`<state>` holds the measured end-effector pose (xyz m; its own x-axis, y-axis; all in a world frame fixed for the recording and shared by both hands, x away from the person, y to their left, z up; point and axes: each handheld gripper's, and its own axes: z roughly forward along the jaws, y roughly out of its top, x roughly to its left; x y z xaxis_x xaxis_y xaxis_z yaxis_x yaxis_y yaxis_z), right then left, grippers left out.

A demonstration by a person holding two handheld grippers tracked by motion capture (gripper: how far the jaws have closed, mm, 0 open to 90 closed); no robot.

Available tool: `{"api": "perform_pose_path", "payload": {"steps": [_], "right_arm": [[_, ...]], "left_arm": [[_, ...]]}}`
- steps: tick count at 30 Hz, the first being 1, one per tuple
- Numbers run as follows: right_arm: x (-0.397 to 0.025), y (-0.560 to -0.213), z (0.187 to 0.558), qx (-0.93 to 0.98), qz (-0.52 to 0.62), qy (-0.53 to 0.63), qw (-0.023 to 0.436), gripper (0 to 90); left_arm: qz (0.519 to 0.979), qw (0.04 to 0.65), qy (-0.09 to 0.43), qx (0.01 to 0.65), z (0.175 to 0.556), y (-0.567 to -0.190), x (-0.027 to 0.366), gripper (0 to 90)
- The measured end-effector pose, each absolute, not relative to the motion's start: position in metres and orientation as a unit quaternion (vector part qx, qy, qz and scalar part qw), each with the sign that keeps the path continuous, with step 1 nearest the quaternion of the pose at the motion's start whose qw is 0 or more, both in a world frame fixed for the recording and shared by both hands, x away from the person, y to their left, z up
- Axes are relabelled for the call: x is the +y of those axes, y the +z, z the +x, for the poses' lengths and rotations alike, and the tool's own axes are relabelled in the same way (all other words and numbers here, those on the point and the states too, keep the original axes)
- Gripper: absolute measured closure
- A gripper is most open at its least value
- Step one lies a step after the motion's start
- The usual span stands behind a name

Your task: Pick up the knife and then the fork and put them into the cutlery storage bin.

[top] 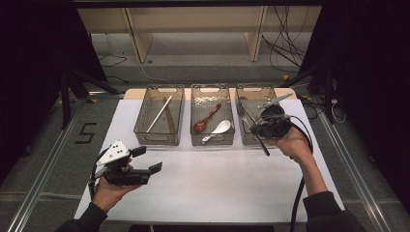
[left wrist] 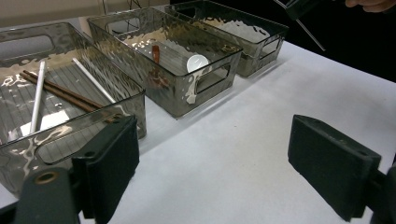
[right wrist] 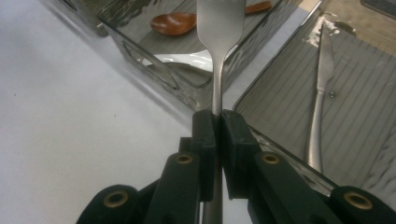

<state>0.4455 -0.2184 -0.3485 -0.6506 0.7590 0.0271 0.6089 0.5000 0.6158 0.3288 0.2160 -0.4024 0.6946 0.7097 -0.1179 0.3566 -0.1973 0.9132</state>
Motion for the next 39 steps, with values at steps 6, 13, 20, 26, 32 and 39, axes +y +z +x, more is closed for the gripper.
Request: {"api": "perform_pose_path", "payload": {"steps": [6,13,20,26,32,39], "right_arm": [[-0.228,-0.345,0.452,0.845,0.414,0.311,0.133,85.2],[-0.235,-0.339,0.462,0.831,0.433,0.317,0.145,85.2],[-0.241,-0.329,0.480,0.814,0.455,0.324,0.161,85.2],[-0.243,-0.327,0.500,0.800,0.479,0.321,0.163,85.1],[-0.242,-0.328,0.517,0.789,0.498,0.318,0.168,85.1],[-0.244,-0.337,0.530,0.774,0.523,0.312,0.174,85.1]], "left_arm": [[0.753,0.528,0.169,0.355,0.329,-0.402,0.217,16.1],[0.752,0.529,0.170,0.354,0.329,-0.402,0.217,16.1],[0.753,0.529,0.170,0.354,0.328,-0.402,0.217,16.1],[0.753,0.528,0.169,0.353,0.329,-0.402,0.217,16.1],[0.752,0.530,0.169,0.353,0.329,-0.402,0.217,16.1],[0.753,0.530,0.169,0.353,0.329,-0.402,0.217,16.1]]}}
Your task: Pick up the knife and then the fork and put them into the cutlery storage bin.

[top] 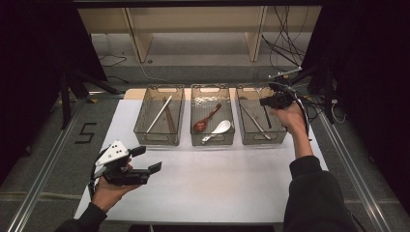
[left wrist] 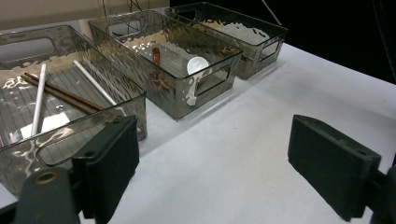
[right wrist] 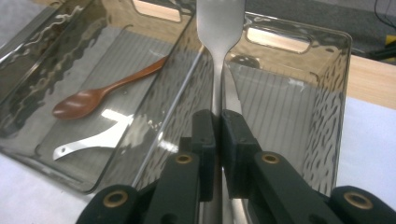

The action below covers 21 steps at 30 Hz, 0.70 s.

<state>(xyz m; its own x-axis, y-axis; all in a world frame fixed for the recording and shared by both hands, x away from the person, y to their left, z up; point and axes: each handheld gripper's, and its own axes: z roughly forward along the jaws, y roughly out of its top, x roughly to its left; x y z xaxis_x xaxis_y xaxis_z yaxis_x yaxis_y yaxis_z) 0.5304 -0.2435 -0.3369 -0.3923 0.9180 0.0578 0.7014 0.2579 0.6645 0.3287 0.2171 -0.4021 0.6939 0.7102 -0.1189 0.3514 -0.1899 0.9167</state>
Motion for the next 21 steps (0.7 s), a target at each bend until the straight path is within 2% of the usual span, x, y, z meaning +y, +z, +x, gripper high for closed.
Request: {"api": "perform_pose_path", "payload": {"steps": [21], "right_arm": [[-0.240,-0.360,0.545,0.748,0.559,0.308,0.180,84.9]], "left_arm": [[0.754,0.529,0.168,0.352,0.329,-0.402,0.218,16.1]]}}
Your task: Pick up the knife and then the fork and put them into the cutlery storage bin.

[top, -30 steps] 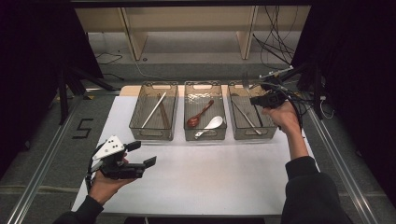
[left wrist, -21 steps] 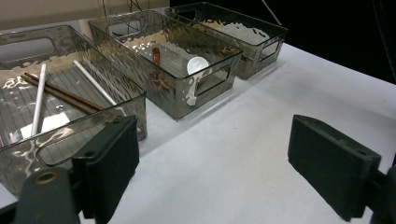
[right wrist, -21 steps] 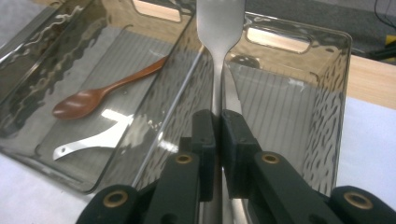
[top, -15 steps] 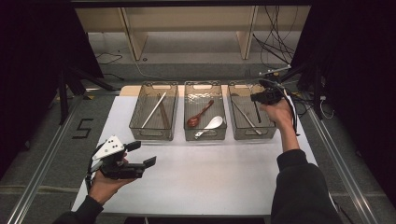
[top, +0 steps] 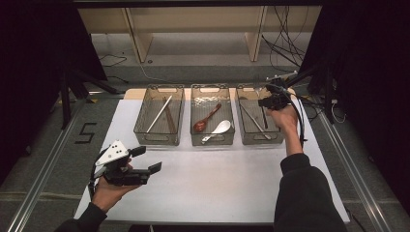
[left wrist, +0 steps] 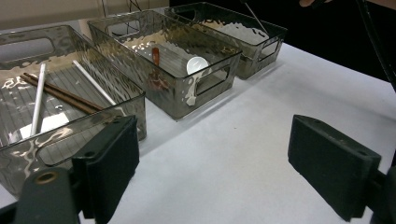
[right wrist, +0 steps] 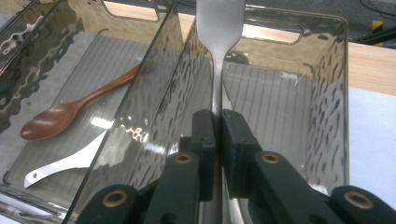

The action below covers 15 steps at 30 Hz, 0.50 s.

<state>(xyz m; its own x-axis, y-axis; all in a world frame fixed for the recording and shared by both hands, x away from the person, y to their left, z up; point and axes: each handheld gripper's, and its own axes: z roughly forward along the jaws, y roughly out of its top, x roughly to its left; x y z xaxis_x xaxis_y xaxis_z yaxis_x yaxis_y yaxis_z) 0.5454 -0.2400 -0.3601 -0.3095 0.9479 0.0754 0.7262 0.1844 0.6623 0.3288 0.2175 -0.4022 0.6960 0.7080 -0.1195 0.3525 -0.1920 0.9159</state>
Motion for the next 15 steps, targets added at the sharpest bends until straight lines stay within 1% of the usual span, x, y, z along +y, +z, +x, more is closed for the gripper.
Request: {"api": "perform_pose_path", "payload": {"steps": [6,10,15], "right_arm": [[-0.242,-0.371,0.547,0.745,0.569,0.302,0.175,84.4],[-0.242,-0.377,0.547,0.748,0.572,0.298,0.160,83.4],[-0.240,-0.376,0.545,0.750,0.564,0.310,0.153,77.8]], "left_arm": [[0.752,0.530,0.168,0.353,0.329,-0.402,0.216,16.1],[0.753,0.530,0.168,0.353,0.329,-0.402,0.217,16.1],[0.755,0.528,0.168,0.351,0.329,-0.402,0.217,16.1]]}}
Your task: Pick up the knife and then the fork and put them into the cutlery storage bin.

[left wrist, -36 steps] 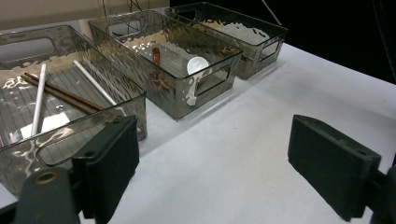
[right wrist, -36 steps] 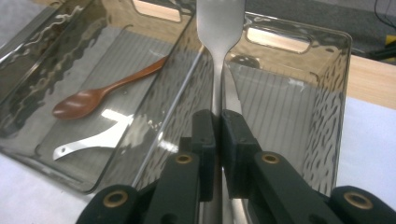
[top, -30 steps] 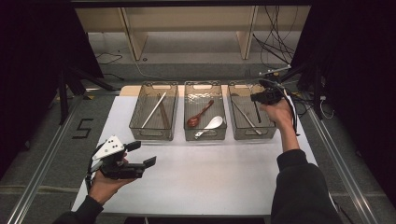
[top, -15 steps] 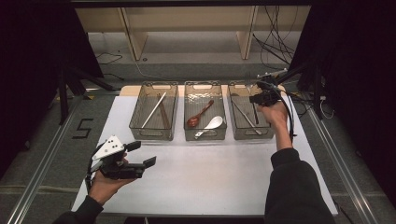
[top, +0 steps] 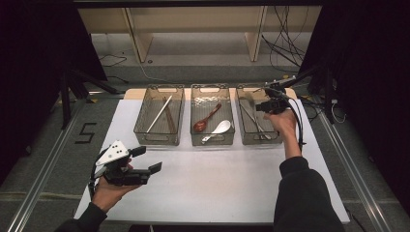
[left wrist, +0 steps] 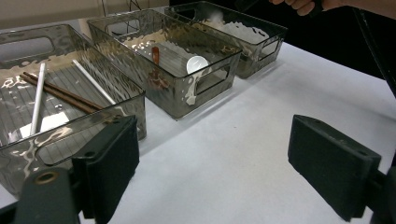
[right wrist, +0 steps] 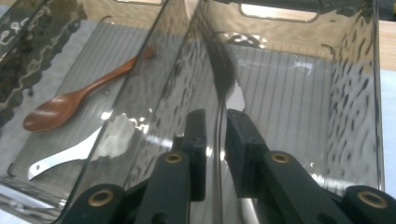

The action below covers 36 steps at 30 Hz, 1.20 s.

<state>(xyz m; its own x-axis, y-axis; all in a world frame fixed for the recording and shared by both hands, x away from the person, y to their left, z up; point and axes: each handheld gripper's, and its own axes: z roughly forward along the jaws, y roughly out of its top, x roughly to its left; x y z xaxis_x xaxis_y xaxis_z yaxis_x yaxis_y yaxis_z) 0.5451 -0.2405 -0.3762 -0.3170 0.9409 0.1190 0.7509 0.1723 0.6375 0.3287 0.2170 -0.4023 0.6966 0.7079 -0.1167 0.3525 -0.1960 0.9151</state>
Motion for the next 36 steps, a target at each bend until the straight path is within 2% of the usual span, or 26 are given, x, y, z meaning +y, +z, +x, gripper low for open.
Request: {"api": "perform_pose_path", "payload": {"steps": [8,12,20,36], "right_arm": [[-0.241,-0.371,0.537,0.759,0.546,0.319,0.155,72.1],[-0.240,-0.371,0.530,0.763,0.538,0.326,0.146,60.9],[-0.237,-0.368,0.507,0.768,0.513,0.356,0.138,44.6],[-0.216,-0.367,0.442,0.780,0.455,0.407,0.139,34.7]], "left_arm": [[0.755,0.528,0.169,0.351,0.328,-0.402,0.217,16.1],[0.755,0.527,0.169,0.351,0.328,-0.402,0.217,16.1],[0.756,0.526,0.169,0.351,0.329,-0.402,0.217,16.1],[0.756,0.526,0.169,0.352,0.328,-0.402,0.216,16.1]]}}
